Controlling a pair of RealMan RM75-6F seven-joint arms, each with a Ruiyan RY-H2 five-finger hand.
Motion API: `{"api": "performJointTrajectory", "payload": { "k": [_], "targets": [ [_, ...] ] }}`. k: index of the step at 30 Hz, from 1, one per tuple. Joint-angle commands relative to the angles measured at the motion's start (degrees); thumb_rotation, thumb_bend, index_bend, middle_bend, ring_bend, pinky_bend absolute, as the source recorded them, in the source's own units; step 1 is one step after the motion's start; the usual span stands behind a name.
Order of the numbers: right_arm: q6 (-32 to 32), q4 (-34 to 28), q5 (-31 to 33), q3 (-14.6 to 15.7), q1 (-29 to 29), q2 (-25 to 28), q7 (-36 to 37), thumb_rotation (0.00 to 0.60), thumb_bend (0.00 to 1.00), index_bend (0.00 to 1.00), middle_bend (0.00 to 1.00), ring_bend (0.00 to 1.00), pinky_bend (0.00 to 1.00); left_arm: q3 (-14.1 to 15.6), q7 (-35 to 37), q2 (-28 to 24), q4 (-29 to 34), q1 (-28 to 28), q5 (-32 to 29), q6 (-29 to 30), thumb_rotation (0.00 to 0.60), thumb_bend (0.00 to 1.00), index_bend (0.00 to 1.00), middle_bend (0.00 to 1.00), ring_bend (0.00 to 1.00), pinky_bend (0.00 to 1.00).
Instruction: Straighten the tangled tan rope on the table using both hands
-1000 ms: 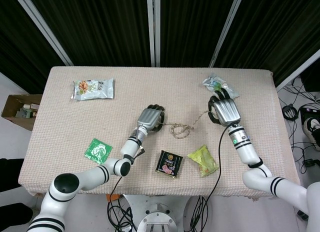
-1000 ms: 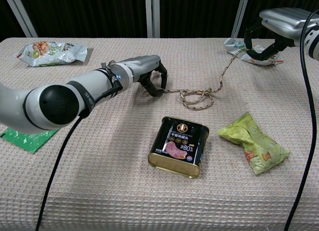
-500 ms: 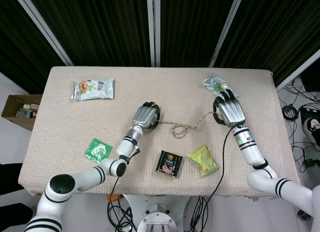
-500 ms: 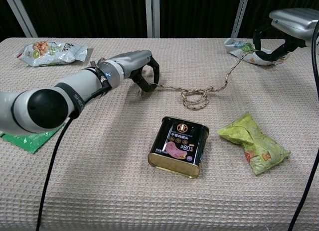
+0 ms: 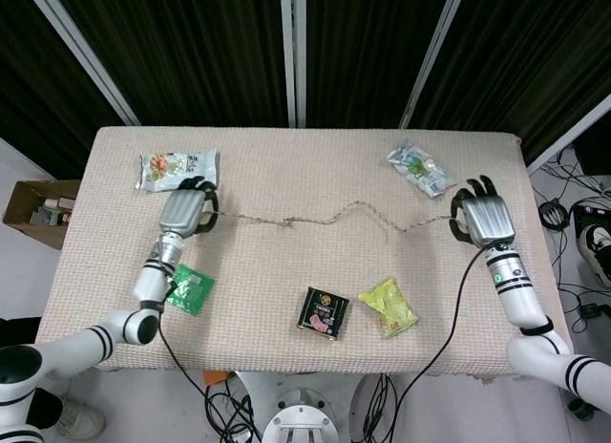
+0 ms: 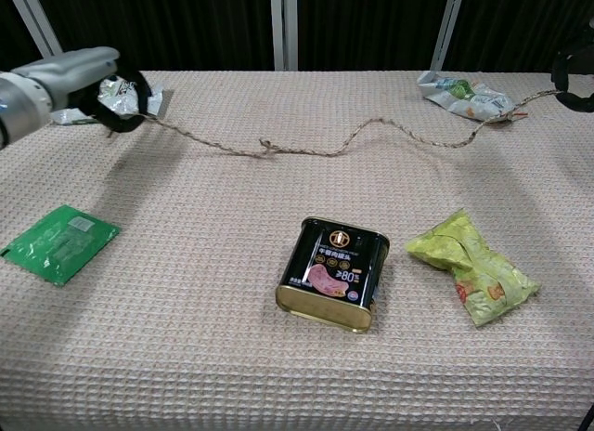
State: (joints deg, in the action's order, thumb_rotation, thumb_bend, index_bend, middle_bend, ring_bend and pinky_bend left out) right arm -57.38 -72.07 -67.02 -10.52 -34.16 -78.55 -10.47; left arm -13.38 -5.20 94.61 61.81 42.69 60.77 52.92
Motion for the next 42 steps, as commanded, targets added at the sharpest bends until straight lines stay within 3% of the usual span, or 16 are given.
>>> {"api": "performJointTrajectory", "payload": {
  "k": [1, 5, 22, 35, 38, 42],
  "targets": [
    [0.43, 1.11, 0.72, 0.23, 0.36, -0.79, -0.13, 0.600, 0.48, 0.66, 0.37, 0.12, 0.12, 1.19, 1.20, -2.50, 0.64, -2.50, -0.72, 0.29, 0.600, 0.51, 0.65, 0.26, 0.11, 0.14],
    [0.93, 3.80, 1.34, 0.53, 0.48, -2.57, -0.64, 0.600, 0.48, 0.66, 0.37, 0.12, 0.12, 2.31, 2.06, -3.46, -1.41, -4.23, -0.70, -0.67, 0.600, 0.51, 0.65, 0.26, 0.11, 0.14],
    [2.40, 12.17, 2.52, 1.14, 1.79, -7.23, -0.44, 0.600, 0.48, 0.67, 0.37, 0.12, 0.12, 1.93, 6.95, -1.52, -11.45, -6.74, -1.65, -5.83, 0.600, 0.51, 0.65, 0.25, 0.11, 0.13],
    [3.07, 20.76, -0.42, 1.95, 1.84, -13.16, 3.06, 0.600, 0.48, 0.65, 0.37, 0.12, 0.12, 2.00, 8.63, 0.65, -14.96, -7.29, 1.40, -5.37, 0.600, 0.51, 0.64, 0.24, 0.11, 0.13],
    [2.95, 22.31, -1.07, 2.13, 2.06, -14.28, 3.80, 0.600, 0.45, 0.59, 0.33, 0.12, 0.12, 2.29, 8.81, 0.62, -15.00, -7.53, 2.31, -5.12, 0.600, 0.51, 0.54, 0.23, 0.11, 0.13],
    [1.90, 22.76, -1.82, 2.06, 2.64, -14.88, 4.65, 0.600, 0.30, 0.36, 0.24, 0.08, 0.11, 2.24, 9.20, 0.29, -14.12, -8.11, 3.10, -4.09, 0.600, 0.48, 0.34, 0.21, 0.11, 0.13]
  ]
}}
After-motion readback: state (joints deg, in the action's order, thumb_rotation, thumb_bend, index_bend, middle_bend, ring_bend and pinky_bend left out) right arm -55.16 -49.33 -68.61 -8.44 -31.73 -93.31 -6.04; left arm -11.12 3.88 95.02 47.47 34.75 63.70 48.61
